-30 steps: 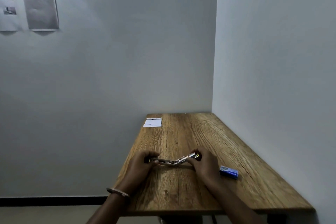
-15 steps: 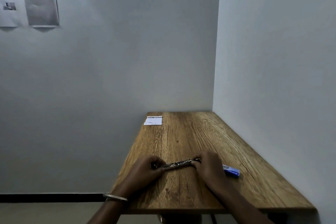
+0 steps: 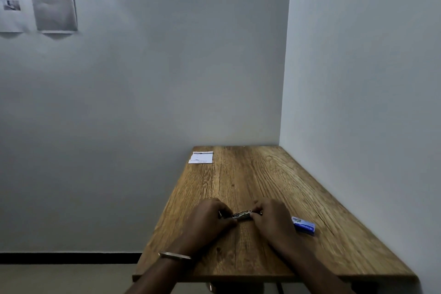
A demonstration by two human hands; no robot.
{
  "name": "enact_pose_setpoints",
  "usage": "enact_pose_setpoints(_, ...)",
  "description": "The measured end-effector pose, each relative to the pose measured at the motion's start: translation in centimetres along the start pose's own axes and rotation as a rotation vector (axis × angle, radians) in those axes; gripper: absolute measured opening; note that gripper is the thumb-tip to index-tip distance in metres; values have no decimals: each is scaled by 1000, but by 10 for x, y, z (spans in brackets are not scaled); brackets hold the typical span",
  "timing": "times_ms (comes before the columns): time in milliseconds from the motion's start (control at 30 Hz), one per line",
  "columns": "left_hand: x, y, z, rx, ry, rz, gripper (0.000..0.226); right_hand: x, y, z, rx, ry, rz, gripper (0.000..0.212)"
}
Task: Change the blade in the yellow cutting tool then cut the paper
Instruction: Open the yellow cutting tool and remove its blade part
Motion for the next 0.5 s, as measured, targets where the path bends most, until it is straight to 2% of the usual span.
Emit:
enact_pose_setpoints(333, -3, 2, -5, 68, -3, 13, 20, -3, 6, 0, -215, 13, -12, 11)
enact_pose_setpoints(500, -3, 4, -2, 70, 13, -1, 19, 1, 9, -9, -353, -73, -41, 15)
Point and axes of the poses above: each hand's wrist, its own x-axis away from the middle knuckle, its own y-axis out of the palm, z = x × y, the point moved 7 cm from there along -x, towards the middle knuckle, and after that the axes turned 14 degrees about -z, right-handed, at the moved point
